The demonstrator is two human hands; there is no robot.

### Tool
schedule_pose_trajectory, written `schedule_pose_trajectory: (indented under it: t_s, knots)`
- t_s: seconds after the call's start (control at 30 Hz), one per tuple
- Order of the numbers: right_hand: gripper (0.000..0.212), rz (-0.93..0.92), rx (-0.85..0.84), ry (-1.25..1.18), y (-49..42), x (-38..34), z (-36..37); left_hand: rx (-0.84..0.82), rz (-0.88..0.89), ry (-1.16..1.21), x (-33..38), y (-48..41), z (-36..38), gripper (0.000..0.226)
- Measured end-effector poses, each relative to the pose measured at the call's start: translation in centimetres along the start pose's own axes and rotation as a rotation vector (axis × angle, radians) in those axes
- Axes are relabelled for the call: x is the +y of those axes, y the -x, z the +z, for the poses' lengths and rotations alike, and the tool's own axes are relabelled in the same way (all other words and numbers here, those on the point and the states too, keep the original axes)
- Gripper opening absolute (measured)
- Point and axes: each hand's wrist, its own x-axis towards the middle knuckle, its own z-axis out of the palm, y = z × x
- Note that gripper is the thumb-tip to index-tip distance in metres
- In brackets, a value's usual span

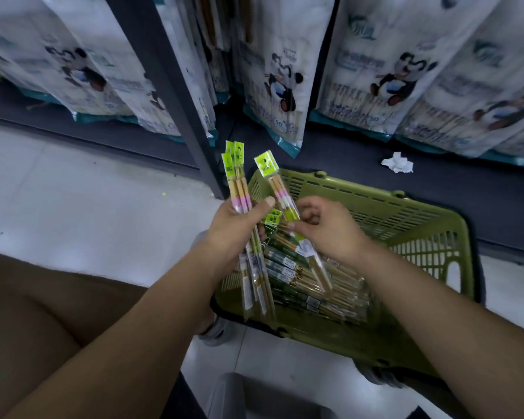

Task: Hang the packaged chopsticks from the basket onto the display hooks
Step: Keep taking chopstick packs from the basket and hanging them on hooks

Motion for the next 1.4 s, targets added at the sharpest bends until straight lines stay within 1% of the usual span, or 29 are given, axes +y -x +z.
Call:
schedule_pose_trajectory:
  t_s: [0.07,0.13,0.23,0.3,0.4,0.47,0.53,0.63,0.73,0.83,0.93,1.07,1.2,1.27,1.4]
  knots:
    - [0.026,-0.043,0.034,-0.123,0.9,-3.0,-0.8,-0.063,0.032,0.045,1.2,1.1,1.1,0.032]
    - [0.024,-0.079,0.065,-0.162,2.1,-5.3,-1.7,-0.129,0.031,0.108,2.8,2.2,2.2,0.04]
    - [0.019,-0.116,0.14,-0.236,4.3,-8.1,-3.8,-0.205,0.039,0.188,5.7,3.8,3.4,0.035]
    - [0.021,-0.14,0.216,-0.257,5.9,-9.9,-5.6,-0.228,0.093,0.158,7.8,4.8,4.3,0.036]
    - [0.021,-0.156,0.279,-0.289,8.6,-12.2,-8.9,-0.311,0.235,0.084,11.2,6.9,5.3,0.02]
    - [0.016,-0.193,0.308,-0.37,10.2,-13.9,-11.5,-0.358,0.339,0.023,13.6,8.5,5.9,0.016]
    - [0.01,-0.258,0.393,-0.409,11.5,-16.1,-14.4,-0.391,0.443,-0.058,16.4,10.0,6.6,0.017]
    - [0.004,-0.406,0.52,-0.397,12.7,-20.4,-18.5,-0.463,0.598,-0.137,21.2,12.4,8.2,0.022]
    - [0.006,-0.535,0.611,-0.337,13.5,-24.3,-21.7,-0.504,0.745,-0.155,25.9,13.8,9.9,0.03]
    - [0.009,-0.588,0.681,-0.323,13.9,-27.1,-24.1,-0.523,0.843,-0.128,29.5,14.4,11.4,0.038]
    - [0.012,-0.609,0.742,-0.324,13.8,-29.1,-25.9,-0.538,0.902,-0.099,31.6,14.3,12.4,0.034]
    - [0.015,-0.612,0.75,-0.399,13.3,-30.8,-27.1,-0.569,0.943,-0.044,33.0,14.1,13.5,0.033]
    - [0.01,-0.647,0.748,-0.401,12.6,-32.0,-28.1,-0.494,0.938,-0.005,34.0,13.7,14.0,0.031]
    - [0.009,-0.664,0.754,-0.393,12.3,-32.4,-28.6,-0.453,0.902,0.038,34.2,13.6,14.1,0.033]
    - [0.021,-0.635,0.776,-0.406,11.7,-33.2,-29.7,-0.372,0.869,0.073,34.2,13.4,14.4,0.039]
